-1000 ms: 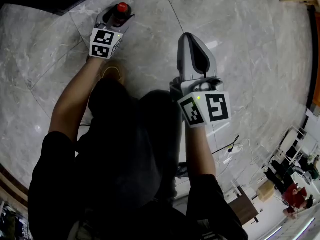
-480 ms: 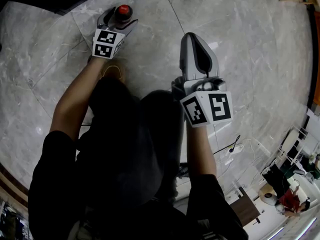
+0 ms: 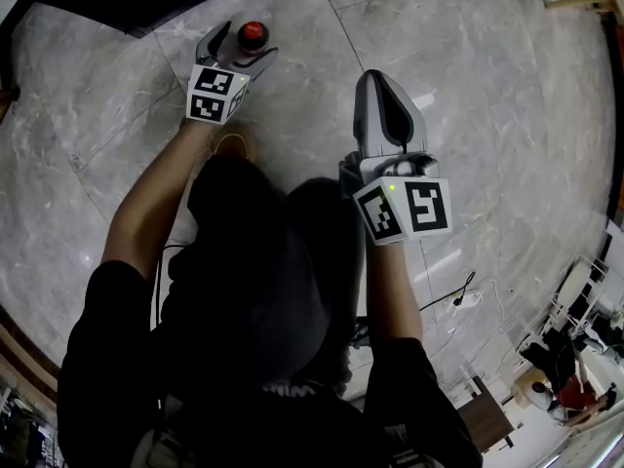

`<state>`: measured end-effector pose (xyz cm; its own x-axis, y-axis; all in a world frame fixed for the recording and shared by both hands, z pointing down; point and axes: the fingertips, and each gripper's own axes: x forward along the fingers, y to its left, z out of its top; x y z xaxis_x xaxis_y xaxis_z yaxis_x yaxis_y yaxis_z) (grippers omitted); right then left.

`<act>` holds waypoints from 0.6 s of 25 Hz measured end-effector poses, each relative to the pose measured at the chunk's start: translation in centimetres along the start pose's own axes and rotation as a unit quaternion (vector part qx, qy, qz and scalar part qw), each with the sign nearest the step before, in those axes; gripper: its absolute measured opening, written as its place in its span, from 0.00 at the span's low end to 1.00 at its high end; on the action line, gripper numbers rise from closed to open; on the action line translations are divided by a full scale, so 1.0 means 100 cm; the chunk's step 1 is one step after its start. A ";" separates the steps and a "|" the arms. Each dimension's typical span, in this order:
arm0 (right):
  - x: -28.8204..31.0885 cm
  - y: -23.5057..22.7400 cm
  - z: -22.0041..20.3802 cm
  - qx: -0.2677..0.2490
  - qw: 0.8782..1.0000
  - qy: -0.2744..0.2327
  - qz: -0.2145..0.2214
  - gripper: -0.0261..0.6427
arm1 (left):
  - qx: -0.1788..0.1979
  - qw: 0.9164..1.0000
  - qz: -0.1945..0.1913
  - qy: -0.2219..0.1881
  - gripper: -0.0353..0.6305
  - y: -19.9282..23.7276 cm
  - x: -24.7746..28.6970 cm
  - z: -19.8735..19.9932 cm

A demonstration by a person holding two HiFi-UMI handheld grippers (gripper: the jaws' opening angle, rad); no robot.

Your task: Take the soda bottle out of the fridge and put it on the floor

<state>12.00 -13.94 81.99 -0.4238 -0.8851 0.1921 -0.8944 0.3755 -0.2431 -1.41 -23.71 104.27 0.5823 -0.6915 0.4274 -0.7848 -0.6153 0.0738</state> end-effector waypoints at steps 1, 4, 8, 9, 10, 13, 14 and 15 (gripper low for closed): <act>0.000 0.001 0.003 0.000 1.000 -0.001 0.000 0.04 | -0.001 1.000 -0.001 -0.002 0.73 0.000 -0.005 0.005; -0.001 0.005 0.014 0.002 1.000 -0.004 0.000 0.04 | -0.005 1.000 -0.005 -0.009 0.73 0.002 -0.018 0.025; -0.002 0.009 0.039 0.006 1.000 0.003 -0.004 0.04 | -0.020 0.999 -0.015 -0.024 0.73 0.000 -0.038 0.073; -0.002 0.011 0.049 0.009 1.000 0.007 -0.006 0.04 | -0.021 0.999 -0.017 -0.025 0.73 -0.002 -0.045 0.087; -0.004 0.014 0.061 0.012 1.000 0.012 -0.008 0.04 | -0.024 0.999 -0.019 -0.025 0.73 -0.004 -0.053 0.102; -0.009 0.024 0.108 0.022 0.999 0.023 -0.013 0.04 | -0.033 0.999 -0.024 -0.021 0.73 -0.011 -0.080 0.155; -0.011 0.028 0.126 0.026 0.999 0.029 -0.016 0.04 | -0.036 0.999 -0.026 -0.020 0.73 -0.013 -0.090 0.175; -0.013 0.032 0.146 0.029 0.999 0.034 -0.017 0.04 | -0.039 0.999 -0.029 -0.017 0.73 -0.017 -0.100 0.195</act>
<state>11.79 -15.56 67.03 -0.4032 -0.8760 0.2648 -0.8998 0.3267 -0.2893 -1.79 -23.17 82.34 0.6334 -0.6689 0.3890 -0.7627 -0.6248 0.1674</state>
